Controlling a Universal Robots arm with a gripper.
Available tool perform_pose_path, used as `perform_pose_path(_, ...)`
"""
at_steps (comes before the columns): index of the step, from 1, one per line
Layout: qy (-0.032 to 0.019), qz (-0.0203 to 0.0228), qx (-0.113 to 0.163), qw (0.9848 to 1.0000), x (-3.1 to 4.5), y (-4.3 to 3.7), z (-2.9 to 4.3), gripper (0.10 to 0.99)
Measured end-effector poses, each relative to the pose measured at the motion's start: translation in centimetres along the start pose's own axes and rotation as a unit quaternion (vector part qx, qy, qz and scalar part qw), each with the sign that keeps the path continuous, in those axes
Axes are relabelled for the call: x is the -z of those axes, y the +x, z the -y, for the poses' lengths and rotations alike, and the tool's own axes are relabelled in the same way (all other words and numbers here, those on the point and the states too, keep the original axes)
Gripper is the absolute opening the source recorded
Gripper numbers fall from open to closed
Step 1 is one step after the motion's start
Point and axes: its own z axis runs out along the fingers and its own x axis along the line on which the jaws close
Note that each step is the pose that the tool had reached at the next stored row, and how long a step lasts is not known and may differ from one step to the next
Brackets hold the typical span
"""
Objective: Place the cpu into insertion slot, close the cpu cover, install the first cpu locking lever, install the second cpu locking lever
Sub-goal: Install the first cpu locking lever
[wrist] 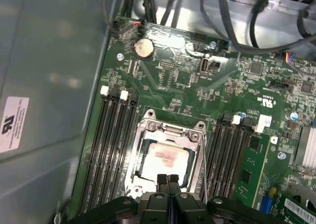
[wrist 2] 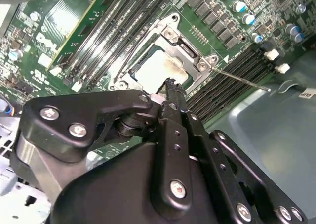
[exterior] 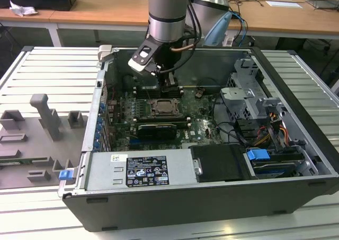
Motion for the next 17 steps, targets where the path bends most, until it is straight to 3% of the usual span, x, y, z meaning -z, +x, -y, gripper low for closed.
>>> perform_pose_path(4,0.0003,-0.0005,0.022,0.9998,0.00,0.00,0.00,0.106)
perform_pose_path(7,0.0008,-0.0012,0.052,0.9986,0.00,0.00,0.00,0.106)
perform_pose_path(10,0.0016,-0.0025,0.106,0.9943,0.00,0.00,0.00,0.106)
perform_pose_path(13,0.0021,-0.0033,0.139,0.9903,0.00,0.00,0.00,0.106)
perform_pose_path(14,0.0023,-0.0036,0.151,0.9885,0.00,0.00,0.00,0.106)
perform_pose_path(15,0.0026,-0.0041,0.172,0.9851,0.00,0.00,0.00,0.106)
perform_pose_path(17,0.0028,-0.0045,0.188,0.9821,0.00,0.00,0.00,0.106)
